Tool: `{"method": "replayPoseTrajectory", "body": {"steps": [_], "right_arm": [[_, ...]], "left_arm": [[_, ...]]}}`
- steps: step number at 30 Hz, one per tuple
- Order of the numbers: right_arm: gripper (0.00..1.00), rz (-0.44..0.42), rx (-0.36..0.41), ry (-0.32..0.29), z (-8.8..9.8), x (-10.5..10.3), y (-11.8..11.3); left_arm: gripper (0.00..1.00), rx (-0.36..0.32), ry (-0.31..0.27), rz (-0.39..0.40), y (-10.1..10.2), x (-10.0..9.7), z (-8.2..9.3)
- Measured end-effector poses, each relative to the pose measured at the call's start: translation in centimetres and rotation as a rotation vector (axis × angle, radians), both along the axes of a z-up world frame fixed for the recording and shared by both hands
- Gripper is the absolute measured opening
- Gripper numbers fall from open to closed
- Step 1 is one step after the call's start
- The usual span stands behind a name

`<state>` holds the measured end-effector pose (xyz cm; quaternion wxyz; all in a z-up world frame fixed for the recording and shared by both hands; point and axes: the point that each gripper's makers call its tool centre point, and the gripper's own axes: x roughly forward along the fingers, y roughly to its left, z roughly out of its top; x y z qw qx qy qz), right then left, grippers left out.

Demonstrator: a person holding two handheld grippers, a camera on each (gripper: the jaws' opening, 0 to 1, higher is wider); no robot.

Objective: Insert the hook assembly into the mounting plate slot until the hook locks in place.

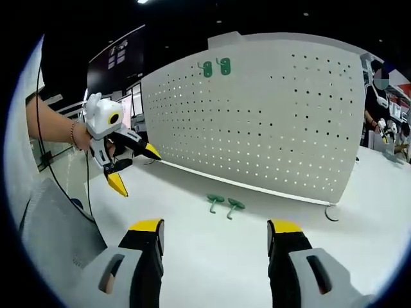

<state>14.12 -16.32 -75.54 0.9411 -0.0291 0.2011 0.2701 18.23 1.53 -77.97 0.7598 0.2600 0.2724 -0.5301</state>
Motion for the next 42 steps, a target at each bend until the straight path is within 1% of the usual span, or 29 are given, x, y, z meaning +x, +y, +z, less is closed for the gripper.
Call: {"method": "replayPoseTrajectory", "body": {"steps": [7, 10, 21, 29, 34, 42], "right_arm": [[0.63, 0.0, 0.001, 0.004, -0.1, 0.0, -0.1], [0.63, 0.001, 0.004, 0.005, -0.1, 0.0, 0.0], [0.64, 0.002, 0.001, 0.012, -0.3, -0.1, 0.0], [0.65, -0.001, -0.002, 0.017, -0.4, -0.1, -0.1], [0.65, 0.003, -0.011, 0.025, -0.6, -0.2, 0.0], [0.66, 0.001, -0.015, 0.034, -0.8, -0.3, -0.1]], "left_arm": [[0.78, 0.027, 0.0, -0.042, -0.6, 0.5, -0.4], [0.78, 0.026, 0.001, -0.052, -1.1, 0.8, -0.3], [0.79, 0.046, 0.02, -0.094, -2.7, 1.9, -1.0], [0.79, 0.073, 0.022, -0.125, -3.6, 2.8, -1.5], [0.79, 0.103, 0.029, -0.137, -3.8, 3.3, -2.1], [0.79, 0.132, 0.043, -0.155, -4.3, 3.9, -3.1]]}}
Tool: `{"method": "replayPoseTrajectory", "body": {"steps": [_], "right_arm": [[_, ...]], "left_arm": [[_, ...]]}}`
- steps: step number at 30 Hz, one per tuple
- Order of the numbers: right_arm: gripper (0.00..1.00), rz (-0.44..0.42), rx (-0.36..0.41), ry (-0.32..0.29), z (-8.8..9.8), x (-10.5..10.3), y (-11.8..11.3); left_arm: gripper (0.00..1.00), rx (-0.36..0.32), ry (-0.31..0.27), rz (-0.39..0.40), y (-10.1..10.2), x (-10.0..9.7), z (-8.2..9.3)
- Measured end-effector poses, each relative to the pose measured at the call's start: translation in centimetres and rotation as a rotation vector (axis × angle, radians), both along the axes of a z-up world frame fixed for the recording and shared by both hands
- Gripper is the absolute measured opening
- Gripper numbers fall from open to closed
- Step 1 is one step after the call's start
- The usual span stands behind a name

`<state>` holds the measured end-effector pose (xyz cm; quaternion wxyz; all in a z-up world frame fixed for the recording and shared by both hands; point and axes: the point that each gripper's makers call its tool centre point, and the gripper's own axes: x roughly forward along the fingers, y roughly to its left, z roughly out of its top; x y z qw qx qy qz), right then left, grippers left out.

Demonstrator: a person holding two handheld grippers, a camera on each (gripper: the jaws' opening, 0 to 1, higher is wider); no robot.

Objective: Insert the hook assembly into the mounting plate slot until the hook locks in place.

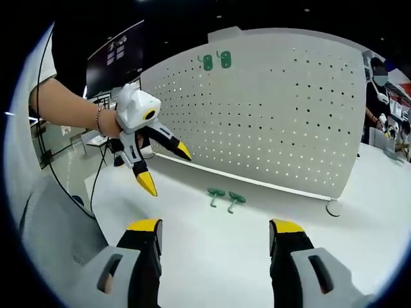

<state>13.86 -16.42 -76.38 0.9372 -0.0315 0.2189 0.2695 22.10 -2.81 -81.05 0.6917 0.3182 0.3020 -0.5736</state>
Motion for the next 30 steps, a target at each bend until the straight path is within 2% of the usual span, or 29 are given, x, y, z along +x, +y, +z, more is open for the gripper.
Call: {"method": "replayPoseTrajectory", "body": {"steps": [8, 30], "right_arm": [[0.66, -0.004, -0.002, 0.008, -0.2, 0.0, -0.1], [0.66, -0.015, 0.006, 0.026, -0.6, 0.0, -0.3]], "left_arm": [[0.79, 0.015, 0.011, -0.015, -0.4, 0.3, -0.6], [0.79, 0.077, 0.017, -0.051, -1.4, 2.8, -1.6]]}}
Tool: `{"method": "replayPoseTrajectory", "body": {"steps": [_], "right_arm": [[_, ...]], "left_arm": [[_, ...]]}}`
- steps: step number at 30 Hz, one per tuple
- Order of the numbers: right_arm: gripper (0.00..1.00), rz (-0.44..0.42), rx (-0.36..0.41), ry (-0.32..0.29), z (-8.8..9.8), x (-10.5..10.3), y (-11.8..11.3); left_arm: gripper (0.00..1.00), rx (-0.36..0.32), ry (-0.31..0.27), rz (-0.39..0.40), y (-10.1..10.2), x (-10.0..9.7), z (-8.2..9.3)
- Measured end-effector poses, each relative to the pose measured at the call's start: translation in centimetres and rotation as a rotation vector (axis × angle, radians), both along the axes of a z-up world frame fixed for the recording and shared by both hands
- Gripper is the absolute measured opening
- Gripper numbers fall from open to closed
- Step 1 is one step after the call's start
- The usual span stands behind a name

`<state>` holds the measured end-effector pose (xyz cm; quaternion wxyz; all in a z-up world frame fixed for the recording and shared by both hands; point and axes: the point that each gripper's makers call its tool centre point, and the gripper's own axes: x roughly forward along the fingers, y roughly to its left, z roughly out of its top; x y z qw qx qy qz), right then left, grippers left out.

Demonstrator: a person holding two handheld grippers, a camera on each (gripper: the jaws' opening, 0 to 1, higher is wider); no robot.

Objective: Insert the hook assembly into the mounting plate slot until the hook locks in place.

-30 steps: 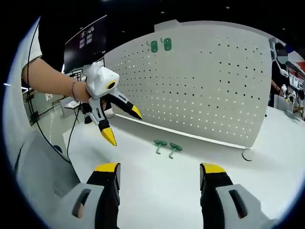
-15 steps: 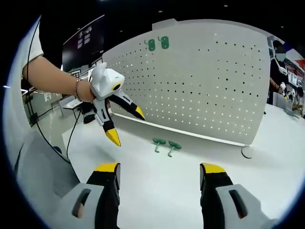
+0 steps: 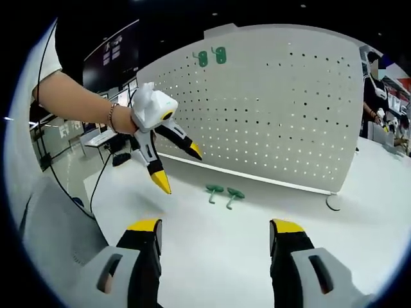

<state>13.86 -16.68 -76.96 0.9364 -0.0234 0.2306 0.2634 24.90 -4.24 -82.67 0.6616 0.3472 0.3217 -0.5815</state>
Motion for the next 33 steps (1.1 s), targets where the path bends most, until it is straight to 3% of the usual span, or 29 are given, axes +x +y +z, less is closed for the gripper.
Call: {"method": "replayPoseTrajectory", "body": {"steps": [33], "right_arm": [[0.66, -0.04, 0.007, 0.01, -0.2, 0.2, -0.9]], "left_arm": [[0.78, 0.082, 0.038, -0.092, -2.7, 1.0, -3.1]]}}
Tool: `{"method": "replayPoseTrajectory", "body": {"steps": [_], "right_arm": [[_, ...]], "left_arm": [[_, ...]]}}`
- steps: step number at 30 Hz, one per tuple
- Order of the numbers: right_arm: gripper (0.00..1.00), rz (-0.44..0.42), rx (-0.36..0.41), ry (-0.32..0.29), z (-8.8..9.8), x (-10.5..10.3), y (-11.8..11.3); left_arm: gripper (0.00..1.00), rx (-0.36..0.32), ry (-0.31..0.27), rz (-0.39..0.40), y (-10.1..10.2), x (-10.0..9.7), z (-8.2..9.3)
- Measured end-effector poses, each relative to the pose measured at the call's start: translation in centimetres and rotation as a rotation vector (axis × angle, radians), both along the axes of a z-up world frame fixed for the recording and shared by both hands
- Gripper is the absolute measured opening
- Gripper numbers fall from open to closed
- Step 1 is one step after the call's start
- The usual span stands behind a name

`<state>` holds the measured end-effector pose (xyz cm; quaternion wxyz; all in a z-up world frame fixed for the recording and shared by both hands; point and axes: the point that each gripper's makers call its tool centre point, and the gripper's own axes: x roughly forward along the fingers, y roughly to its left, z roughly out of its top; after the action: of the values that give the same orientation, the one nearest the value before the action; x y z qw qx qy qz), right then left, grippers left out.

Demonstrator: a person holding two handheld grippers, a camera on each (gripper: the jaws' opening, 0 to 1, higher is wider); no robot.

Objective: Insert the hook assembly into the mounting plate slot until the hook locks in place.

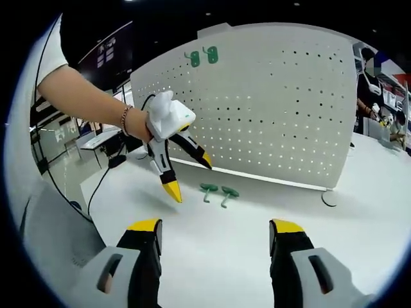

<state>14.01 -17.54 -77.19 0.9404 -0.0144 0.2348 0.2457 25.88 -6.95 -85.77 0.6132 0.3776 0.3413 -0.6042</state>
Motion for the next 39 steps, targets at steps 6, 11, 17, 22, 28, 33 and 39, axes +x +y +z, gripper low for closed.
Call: {"method": "replayPoseTrajectory", "body": {"steps": [6, 11, 17, 22, 28, 33, 39], "right_arm": [[0.66, -0.005, 0.002, 0.002, 0.0, 0.0, -0.1], [0.66, -0.006, 0.003, 0.003, 0.0, 0.0, -0.1], [0.65, -0.01, 0.005, 0.004, 0.0, 0.0, -0.2], [0.65, -0.01, 0.005, 0.006, -0.1, 0.0, -0.2], [0.65, -0.006, 0.002, 0.01, -0.2, -0.1, -0.1], [0.65, -0.007, 0.001, 0.011, -0.2, -0.1, -0.1], [0.64, 0.0, 0.004, 0.017, -0.3, -0.2, 0.1]], "left_arm": [[0.78, 0.017, 0.008, -0.018, -0.4, -0.2, -0.6], [0.78, 0.028, 0.017, -0.027, -0.6, -0.3, -1.0], [0.78, 0.04, 0.021, -0.038, -0.7, -0.3, -1.4], [0.77, 0.052, 0.025, -0.036, -0.8, -0.3, -1.9], [0.76, 0.056, 0.026, -0.037, -1.0, -0.4, -2.2], [0.76, 0.067, 0.02, -0.052, -1.1, -0.6, -2.6], [0.76, 0.062, 0.033, -0.047, -1.2, -0.7, -2.6]]}}
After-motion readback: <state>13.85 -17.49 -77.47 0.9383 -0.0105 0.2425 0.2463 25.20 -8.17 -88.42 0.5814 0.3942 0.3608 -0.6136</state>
